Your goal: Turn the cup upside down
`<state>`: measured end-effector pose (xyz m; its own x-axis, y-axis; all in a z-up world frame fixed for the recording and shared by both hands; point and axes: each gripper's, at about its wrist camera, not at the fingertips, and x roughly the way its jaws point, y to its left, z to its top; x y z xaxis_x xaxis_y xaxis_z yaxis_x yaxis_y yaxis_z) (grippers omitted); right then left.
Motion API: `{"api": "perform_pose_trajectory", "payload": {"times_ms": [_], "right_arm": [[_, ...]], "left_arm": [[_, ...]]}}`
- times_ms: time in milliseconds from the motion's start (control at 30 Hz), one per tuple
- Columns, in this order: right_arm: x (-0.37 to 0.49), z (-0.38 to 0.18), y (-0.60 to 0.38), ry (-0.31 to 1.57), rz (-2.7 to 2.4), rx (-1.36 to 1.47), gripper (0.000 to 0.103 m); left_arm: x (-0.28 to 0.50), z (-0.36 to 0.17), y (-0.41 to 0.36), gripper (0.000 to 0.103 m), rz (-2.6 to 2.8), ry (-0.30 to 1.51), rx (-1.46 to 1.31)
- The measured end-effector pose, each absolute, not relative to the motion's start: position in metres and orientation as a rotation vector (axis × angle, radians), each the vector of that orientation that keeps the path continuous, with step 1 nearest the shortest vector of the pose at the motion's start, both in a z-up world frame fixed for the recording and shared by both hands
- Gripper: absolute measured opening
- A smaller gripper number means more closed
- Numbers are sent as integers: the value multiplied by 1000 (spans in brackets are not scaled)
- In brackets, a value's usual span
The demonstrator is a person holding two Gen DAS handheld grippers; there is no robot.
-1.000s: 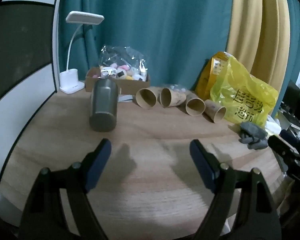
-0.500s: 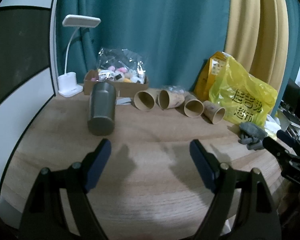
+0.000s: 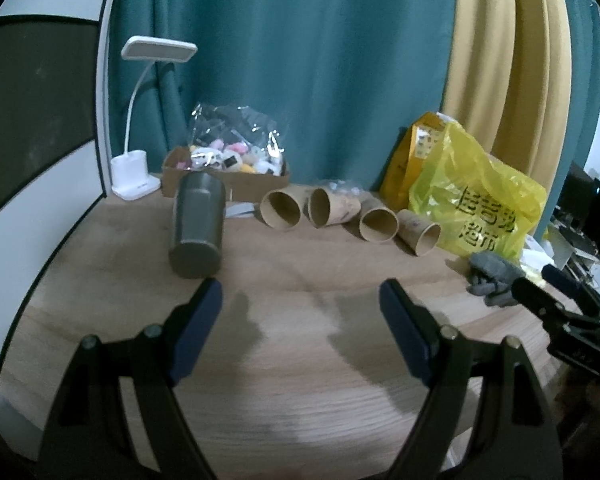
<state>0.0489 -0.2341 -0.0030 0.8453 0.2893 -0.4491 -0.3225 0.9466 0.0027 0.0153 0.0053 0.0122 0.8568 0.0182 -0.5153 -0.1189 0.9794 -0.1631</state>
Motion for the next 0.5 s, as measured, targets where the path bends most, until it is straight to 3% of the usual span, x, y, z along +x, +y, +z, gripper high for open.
{"api": "perform_pose_trajectory", "payload": {"times_ms": [500], "right_arm": [[50, -2, -233, 464, 323, -73, 96]], "left_arm": [[14, 15, 2, 82, 48, 526, -175]]}}
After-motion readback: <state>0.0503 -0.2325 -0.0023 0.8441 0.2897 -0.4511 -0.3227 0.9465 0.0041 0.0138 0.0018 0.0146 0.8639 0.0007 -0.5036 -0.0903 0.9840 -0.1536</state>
